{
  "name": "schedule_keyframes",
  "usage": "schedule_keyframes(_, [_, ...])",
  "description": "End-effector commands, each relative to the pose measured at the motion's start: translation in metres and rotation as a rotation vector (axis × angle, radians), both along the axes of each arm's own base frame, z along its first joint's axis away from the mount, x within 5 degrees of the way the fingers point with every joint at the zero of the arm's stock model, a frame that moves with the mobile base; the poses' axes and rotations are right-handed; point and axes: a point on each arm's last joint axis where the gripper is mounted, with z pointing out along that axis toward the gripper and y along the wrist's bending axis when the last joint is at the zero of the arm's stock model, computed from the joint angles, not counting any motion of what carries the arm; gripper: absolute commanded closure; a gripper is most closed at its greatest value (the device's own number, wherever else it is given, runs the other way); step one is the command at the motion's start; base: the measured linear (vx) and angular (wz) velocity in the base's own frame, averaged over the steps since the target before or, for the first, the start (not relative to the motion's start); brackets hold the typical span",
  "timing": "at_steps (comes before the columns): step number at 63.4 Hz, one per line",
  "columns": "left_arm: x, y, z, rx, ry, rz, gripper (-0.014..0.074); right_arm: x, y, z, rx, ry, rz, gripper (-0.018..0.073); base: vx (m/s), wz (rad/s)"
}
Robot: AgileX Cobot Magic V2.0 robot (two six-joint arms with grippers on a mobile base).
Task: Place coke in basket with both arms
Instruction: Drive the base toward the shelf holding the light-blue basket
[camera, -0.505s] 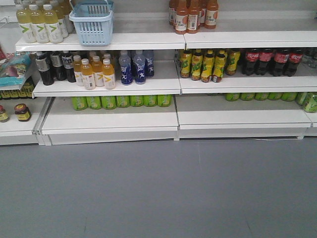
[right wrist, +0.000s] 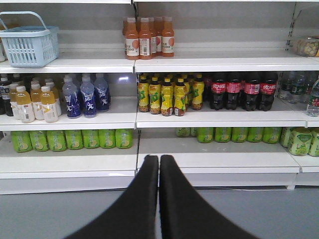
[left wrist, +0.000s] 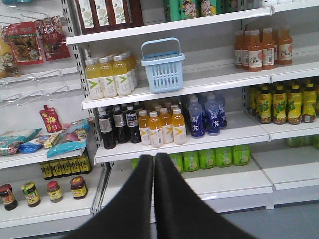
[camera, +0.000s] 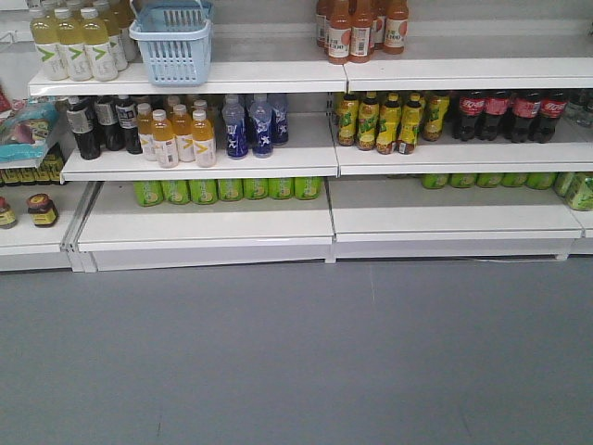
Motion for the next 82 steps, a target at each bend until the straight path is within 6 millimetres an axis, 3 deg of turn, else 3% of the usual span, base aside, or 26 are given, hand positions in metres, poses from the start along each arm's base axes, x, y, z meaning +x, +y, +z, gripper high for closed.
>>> schedule_keyframes(1, [-0.0016,-0.0014,0.0060,0.001,-0.085,-0.017,0.0603,-0.0004,-0.0010,0.0023,-0.009,-0.073,-0.011,0.0564,0.00,0.00])
schedule_keyframes(82, [-0.0016,-0.0014,0.0060,0.001,-0.085,-0.017,0.0603,-0.0004,-0.0010,0.0023,-0.009,-0.073,-0.011,0.0564,0.03,0.03])
